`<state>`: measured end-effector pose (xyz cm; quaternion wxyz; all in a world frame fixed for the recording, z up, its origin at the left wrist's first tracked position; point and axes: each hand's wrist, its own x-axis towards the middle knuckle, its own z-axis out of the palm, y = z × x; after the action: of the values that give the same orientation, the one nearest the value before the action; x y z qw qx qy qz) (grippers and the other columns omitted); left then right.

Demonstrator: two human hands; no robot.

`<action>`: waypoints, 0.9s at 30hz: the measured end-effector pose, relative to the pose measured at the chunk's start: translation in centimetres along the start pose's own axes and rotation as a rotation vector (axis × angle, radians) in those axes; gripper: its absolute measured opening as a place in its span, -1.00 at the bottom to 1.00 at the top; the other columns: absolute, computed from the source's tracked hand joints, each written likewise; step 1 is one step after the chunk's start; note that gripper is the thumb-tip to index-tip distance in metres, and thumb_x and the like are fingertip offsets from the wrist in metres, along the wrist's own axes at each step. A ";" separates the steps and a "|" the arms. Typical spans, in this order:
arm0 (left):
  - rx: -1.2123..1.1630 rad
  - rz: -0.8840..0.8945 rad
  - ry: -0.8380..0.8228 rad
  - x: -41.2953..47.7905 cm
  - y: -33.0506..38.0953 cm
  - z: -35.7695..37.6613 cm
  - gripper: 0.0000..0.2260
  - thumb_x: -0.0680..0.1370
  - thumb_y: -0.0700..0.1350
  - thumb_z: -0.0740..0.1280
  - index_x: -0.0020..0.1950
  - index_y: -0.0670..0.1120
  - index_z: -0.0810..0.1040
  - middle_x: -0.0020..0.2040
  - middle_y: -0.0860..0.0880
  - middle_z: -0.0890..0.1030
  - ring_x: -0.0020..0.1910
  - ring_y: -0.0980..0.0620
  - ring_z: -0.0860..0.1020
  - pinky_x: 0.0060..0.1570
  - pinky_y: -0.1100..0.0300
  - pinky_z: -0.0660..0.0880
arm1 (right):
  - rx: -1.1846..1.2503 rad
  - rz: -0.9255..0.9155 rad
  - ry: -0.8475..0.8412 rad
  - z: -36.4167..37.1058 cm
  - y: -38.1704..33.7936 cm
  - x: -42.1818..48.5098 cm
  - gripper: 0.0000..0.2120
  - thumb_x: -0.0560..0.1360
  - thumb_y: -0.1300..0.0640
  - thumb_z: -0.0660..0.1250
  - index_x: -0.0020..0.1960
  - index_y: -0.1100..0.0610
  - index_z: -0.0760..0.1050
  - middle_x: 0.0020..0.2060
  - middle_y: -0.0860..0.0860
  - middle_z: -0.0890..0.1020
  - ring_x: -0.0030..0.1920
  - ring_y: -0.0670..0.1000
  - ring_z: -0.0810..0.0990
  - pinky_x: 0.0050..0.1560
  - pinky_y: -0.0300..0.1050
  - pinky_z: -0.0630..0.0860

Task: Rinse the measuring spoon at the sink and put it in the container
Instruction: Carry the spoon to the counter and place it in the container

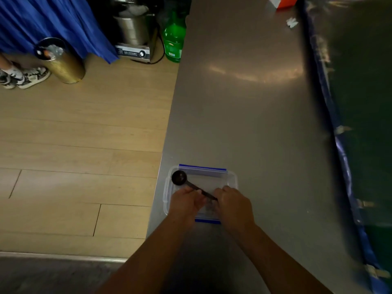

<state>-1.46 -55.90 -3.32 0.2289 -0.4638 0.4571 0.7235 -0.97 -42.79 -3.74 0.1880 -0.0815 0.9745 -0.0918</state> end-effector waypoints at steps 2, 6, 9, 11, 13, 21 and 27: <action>-0.031 -0.014 -0.008 0.0 0.2 0.0 -0.88 0.54 -0.35 0.26 -0.07 -0.22 0.58 -0.07 -0.24 0.66 -0.04 -0.17 0.65 -0.07 0.04 0.61 | -0.007 0.002 0.000 0.1 0.0 0.2 -0.84 0.57 0.05 0.25 0.08 0.07 0.52 -0.02 0.04 0.61 -0.05 0.06 0.60 -0.11 -0.02 0.61; -0.050 -0.037 0.002 -0.1 0.5 0.1 -0.88 0.54 -0.37 0.24 -0.08 -0.25 0.57 -0.07 -0.25 0.63 -0.04 -0.17 0.62 0.05 -0.01 0.59 | -0.028 -0.006 -0.016 0.5 -0.2 0.5 -0.83 0.56 0.04 0.27 0.10 0.08 0.53 0.00 0.04 0.62 -0.03 0.05 0.61 -0.08 -0.03 0.61; -0.074 -0.070 0.006 0.1 0.8 0.2 -0.86 0.55 -0.37 0.23 0.04 -0.31 0.54 0.03 -0.30 0.61 0.03 -0.20 0.60 0.11 -0.03 0.57 | -0.023 -0.011 -0.026 0.7 -0.3 0.5 -0.80 0.56 0.02 0.29 0.14 0.08 0.53 0.03 0.04 0.62 0.00 0.04 0.61 -0.02 -0.03 0.62; -0.070 -0.100 0.023 0.4 1.0 0.2 -0.80 0.55 -0.38 0.22 0.15 -0.34 0.52 0.12 -0.34 0.59 0.14 -0.24 0.59 0.22 -0.08 0.52 | -0.012 -0.005 -0.024 0.7 -0.3 0.5 -0.79 0.57 0.02 0.29 0.14 0.08 0.53 0.04 0.04 0.62 0.01 0.04 0.61 0.01 -0.03 0.62; -0.064 -0.096 0.001 0.5 1.2 0.1 -0.75 0.55 -0.38 0.21 0.22 -0.35 0.49 0.19 -0.36 0.57 0.17 -0.25 0.57 0.24 -0.09 0.50 | -0.008 0.000 -0.024 0.9 -0.3 0.6 -0.79 0.57 0.02 0.29 0.15 0.08 0.52 0.04 0.04 0.61 0.02 0.04 0.61 0.02 -0.03 0.61; -0.076 -0.090 -0.032 0.6 1.1 -0.6 -0.75 0.56 -0.37 0.21 0.23 -0.32 0.48 0.17 -0.34 0.59 0.13 -0.23 0.60 0.20 -0.05 0.53 | -0.008 -0.003 -0.041 1.3 -0.5 0.5 -0.78 0.56 0.01 0.29 0.16 0.08 0.52 0.05 0.04 0.62 0.02 0.03 0.61 0.05 -0.03 0.60; -0.081 -0.084 -0.074 0.3 1.2 -1.1 -0.74 0.55 -0.39 0.21 0.23 -0.32 0.47 0.16 -0.33 0.59 0.14 -0.22 0.59 0.17 -0.02 0.53 | 0.018 0.008 -0.056 1.2 -0.4 0.7 -0.80 0.58 0.02 0.25 0.14 0.07 0.51 0.03 0.03 0.61 0.00 0.03 0.61 0.03 -0.04 0.60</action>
<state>-2.02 -57.49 -3.21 0.2570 -0.4645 0.3986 0.7478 -1.13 -43.47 -4.98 0.2164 -0.0785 0.9682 -0.0976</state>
